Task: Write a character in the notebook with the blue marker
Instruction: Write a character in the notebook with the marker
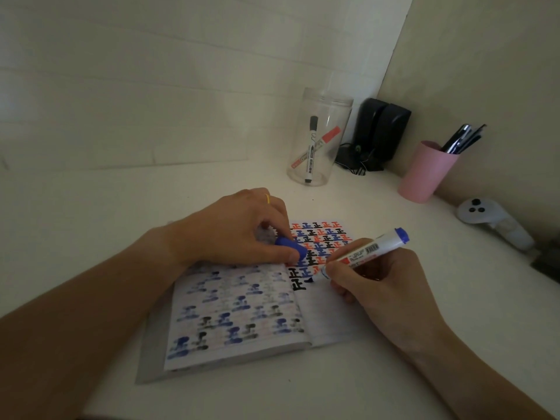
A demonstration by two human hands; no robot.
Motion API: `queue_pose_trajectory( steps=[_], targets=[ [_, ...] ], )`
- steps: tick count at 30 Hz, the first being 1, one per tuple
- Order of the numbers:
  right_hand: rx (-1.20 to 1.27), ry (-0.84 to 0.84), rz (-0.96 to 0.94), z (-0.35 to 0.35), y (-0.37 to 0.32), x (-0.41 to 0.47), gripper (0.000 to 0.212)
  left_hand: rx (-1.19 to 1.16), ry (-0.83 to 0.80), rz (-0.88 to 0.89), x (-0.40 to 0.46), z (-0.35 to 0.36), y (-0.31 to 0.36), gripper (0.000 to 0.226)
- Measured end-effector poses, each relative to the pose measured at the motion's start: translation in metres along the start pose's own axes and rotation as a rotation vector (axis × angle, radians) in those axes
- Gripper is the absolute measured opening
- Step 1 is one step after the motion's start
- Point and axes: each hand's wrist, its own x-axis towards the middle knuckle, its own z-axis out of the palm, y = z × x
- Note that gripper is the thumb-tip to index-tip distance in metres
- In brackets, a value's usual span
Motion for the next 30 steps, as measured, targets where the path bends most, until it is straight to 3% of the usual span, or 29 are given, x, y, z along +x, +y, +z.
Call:
queue_pose_trajectory(
  steps=[30],
  targets=[
    [0.044,-0.066,0.008,0.001,-0.0049,-0.0022,0.001,-0.026,0.0,0.006,0.0001,0.0002,-0.0015,0.044]
  ],
)
